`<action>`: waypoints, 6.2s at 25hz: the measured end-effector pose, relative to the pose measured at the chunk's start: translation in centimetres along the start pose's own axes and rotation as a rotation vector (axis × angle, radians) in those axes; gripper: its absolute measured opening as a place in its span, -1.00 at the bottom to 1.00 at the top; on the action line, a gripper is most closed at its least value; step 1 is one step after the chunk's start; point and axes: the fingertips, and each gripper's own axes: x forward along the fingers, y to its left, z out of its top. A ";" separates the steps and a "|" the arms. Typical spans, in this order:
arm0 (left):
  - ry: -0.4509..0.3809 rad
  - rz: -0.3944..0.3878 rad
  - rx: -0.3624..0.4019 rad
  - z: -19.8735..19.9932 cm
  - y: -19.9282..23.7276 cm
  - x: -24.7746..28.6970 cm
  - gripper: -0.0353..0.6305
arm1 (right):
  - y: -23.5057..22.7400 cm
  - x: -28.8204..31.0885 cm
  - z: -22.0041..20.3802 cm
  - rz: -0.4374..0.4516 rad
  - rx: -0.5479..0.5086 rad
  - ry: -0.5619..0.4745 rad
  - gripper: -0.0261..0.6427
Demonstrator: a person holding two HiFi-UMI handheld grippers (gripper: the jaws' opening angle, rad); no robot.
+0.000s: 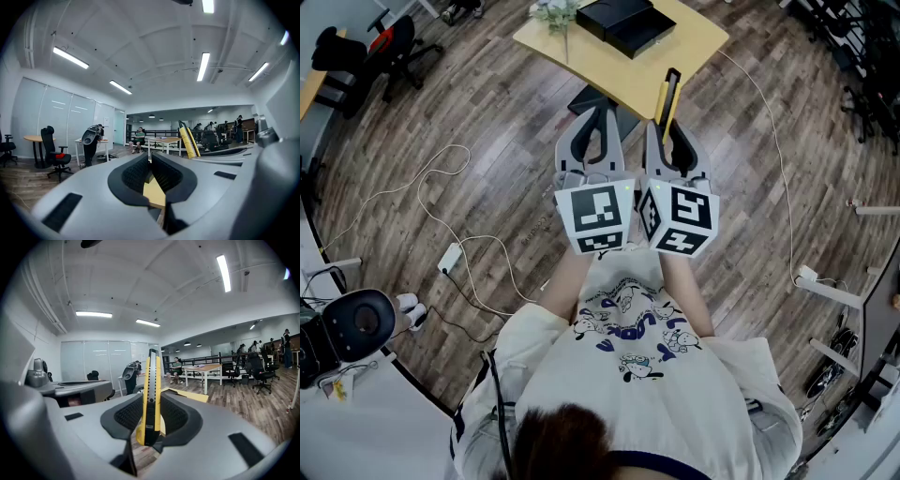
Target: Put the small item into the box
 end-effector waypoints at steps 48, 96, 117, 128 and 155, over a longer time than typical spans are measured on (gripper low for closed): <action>0.067 -0.013 -0.034 -2.8 6.3 8.5 -0.79 | 1.1 10.4 -1.3 -0.023 0.025 0.067 -0.56; 0.193 0.030 -0.008 -3.3 6.4 39.3 -0.79 | -14.4 38.4 2.2 -0.003 0.128 0.191 -0.56; 0.373 -0.115 -0.028 -9.6 8.0 46.1 -0.79 | -16.8 44.1 -4.2 -0.176 0.262 0.376 -0.56; 0.473 -0.172 -0.040 -13.8 8.7 49.6 -0.79 | -17.9 47.0 -9.3 -0.264 0.389 0.495 -0.56; 0.589 -0.234 -0.075 -18.8 9.7 52.2 -0.79 | -17.9 49.0 -17.5 -0.440 0.584 0.759 -0.56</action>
